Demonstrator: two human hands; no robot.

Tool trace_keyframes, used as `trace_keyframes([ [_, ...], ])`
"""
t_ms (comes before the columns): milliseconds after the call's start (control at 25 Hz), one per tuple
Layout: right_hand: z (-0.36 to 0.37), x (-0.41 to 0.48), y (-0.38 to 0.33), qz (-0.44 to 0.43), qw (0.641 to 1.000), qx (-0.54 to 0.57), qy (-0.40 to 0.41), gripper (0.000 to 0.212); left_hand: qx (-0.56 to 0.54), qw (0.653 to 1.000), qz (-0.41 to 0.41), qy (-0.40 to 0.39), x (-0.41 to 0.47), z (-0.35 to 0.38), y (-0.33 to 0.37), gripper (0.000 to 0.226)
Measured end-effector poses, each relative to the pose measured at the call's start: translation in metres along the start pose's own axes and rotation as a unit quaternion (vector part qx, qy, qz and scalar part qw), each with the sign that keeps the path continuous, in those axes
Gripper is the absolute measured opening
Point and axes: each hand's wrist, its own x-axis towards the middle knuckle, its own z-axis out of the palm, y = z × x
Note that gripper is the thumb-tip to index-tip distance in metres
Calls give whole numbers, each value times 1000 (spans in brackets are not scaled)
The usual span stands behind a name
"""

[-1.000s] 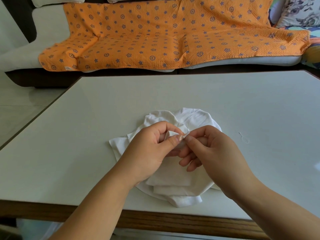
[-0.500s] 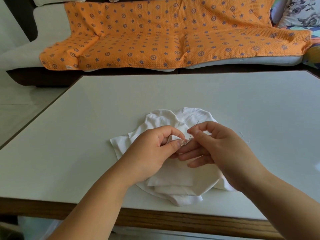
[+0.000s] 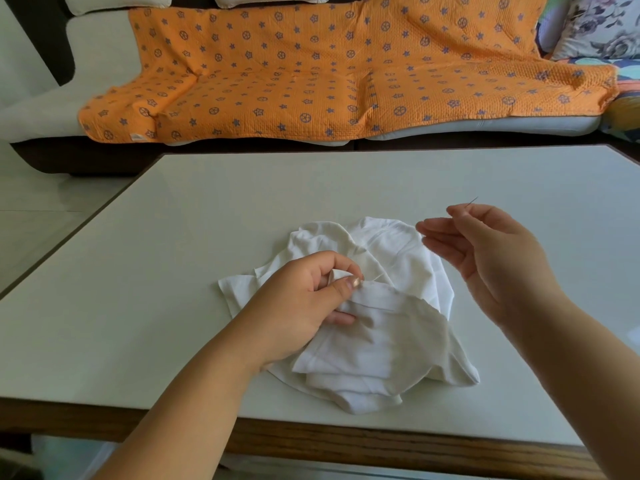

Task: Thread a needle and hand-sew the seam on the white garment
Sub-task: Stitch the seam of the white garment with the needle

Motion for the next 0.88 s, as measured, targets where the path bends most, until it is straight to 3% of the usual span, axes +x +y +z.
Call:
trace_keyframes([
  [120, -3, 5, 1, -51, 994, -87, 40, 12, -8, 1000, -9, -1, -1, -3, 1, 11],
  [360, 0, 0, 4, -90, 980, -171, 42, 12, -14, 1000, -25, 1, -3, -3, 2, 12],
  [480, 10, -17, 5, -100, 969, -225, -30, 12, -26, 999, -23, 2, -4, -3, 4, 13],
  [600, 22, -40, 14, -127, 917, -355, -130, 13, -41, 999, -22, 2, -4, -3, 5, 14],
  [680, 26, -47, 16, -147, 892, -403, -144, 15, -54, 998, -21, 7, -3, -3, 7, 13],
  [880, 21, -49, 9, -90, 903, -382, -173, 16, -97, 994, -19, 52, -3, -10, 9, 11],
])
